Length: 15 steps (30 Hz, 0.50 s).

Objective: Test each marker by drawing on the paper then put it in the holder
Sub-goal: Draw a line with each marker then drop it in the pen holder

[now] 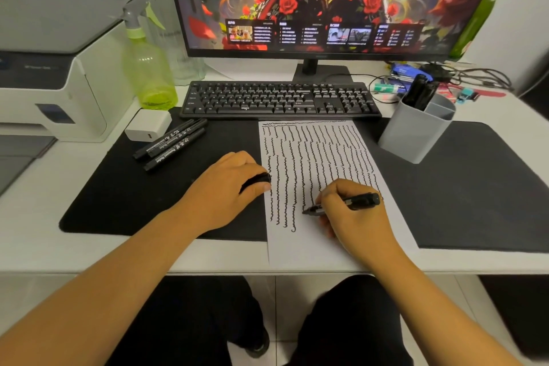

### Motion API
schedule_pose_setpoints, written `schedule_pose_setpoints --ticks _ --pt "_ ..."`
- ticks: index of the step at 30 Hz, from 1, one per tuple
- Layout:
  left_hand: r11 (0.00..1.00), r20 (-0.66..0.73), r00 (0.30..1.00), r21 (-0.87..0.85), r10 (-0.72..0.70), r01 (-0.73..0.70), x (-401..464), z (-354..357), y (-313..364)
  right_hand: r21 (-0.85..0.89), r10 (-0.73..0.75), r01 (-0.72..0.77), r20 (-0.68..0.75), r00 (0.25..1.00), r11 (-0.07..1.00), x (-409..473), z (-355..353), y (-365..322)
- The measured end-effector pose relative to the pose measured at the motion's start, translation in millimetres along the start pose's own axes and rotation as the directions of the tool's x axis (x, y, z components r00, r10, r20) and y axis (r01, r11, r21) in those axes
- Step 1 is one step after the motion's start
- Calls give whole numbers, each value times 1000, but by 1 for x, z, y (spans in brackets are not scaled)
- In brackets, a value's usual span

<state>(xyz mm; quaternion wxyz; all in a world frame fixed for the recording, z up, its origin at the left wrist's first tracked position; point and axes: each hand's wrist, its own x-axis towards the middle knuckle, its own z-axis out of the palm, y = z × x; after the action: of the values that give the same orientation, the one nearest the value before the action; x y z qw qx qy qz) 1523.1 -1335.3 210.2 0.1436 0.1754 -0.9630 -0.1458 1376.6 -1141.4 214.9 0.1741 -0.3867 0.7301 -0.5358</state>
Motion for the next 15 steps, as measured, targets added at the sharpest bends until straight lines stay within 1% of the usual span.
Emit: schedule_pose_setpoints --ticks 6,10,15 --pt "1000 -7 1000 9 -3 3 1 1 0 37 7 -8 36 999 999 -2 0 2" --pt "1000 -6 1000 12 -3 3 1 2 -1 41 -29 27 47 998 999 -3 -1 3" --pt "1000 -8 1000 12 -3 3 2 1 -1 43 -32 29 70 997 999 -4 -1 5"
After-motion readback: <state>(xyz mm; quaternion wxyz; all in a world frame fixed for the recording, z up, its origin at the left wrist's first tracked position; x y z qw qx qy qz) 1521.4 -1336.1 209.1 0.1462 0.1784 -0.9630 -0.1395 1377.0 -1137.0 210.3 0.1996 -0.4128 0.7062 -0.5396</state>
